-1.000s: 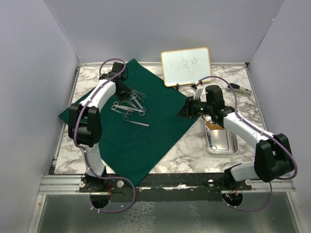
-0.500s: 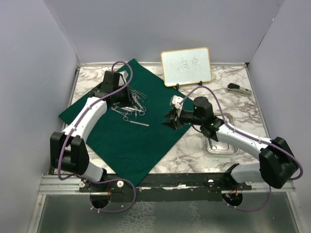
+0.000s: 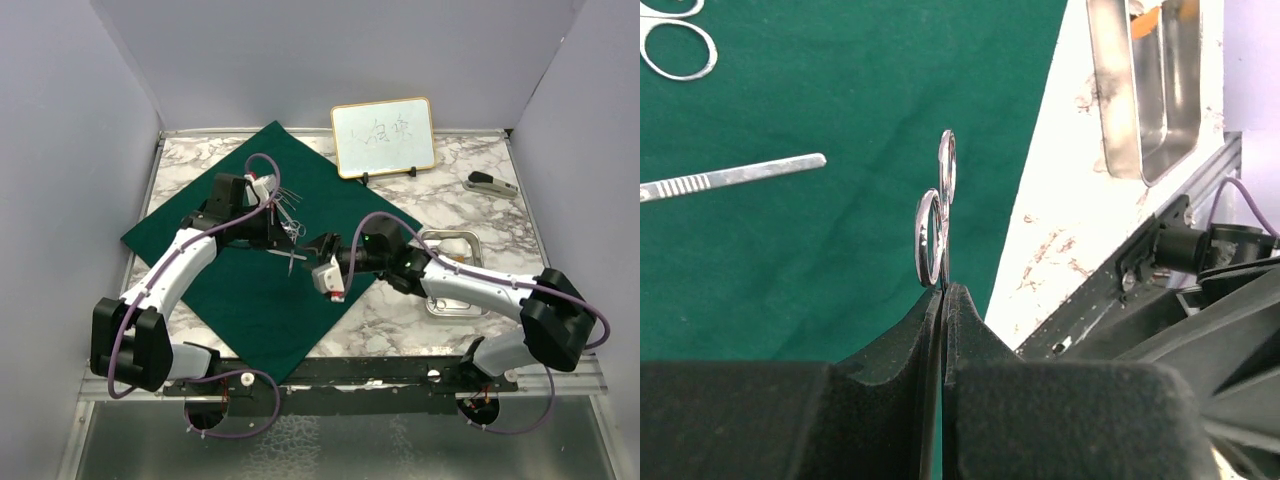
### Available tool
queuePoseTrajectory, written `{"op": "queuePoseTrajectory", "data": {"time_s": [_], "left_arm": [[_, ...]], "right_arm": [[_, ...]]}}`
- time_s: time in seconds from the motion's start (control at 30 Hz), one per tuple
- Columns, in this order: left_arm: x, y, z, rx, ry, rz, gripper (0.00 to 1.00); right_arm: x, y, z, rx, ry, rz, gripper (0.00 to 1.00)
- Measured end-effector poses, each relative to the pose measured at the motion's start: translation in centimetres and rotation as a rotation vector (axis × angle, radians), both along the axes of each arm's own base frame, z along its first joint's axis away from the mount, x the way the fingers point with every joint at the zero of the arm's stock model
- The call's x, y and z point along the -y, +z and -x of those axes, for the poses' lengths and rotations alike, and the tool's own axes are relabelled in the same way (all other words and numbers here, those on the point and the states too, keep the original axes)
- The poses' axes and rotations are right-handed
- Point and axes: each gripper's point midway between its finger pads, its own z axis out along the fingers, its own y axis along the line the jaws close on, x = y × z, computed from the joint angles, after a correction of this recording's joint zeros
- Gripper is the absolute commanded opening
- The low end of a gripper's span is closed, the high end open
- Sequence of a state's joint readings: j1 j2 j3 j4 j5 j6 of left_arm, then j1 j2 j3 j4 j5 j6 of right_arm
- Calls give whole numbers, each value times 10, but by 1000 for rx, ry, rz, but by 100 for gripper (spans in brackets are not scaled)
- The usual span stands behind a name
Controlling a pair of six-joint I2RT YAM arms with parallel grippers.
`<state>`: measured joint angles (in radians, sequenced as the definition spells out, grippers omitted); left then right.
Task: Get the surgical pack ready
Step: Place the medical item in the container.
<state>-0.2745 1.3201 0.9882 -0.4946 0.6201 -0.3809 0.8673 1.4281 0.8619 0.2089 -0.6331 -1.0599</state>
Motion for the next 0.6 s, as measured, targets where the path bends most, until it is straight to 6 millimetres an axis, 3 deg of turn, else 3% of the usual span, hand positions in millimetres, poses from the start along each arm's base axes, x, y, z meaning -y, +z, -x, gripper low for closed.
{"op": "queuePoseTrajectory", "data": {"time_s": [0.37, 0.6], "left_arm": [[7, -2, 14, -52, -33, 27, 0], [11, -6, 26, -89, -60, 12, 0]], "right_arm": [[-16, -56, 27, 350, 123, 253, 46], [-18, -61, 21, 497, 132, 327, 44]]}}
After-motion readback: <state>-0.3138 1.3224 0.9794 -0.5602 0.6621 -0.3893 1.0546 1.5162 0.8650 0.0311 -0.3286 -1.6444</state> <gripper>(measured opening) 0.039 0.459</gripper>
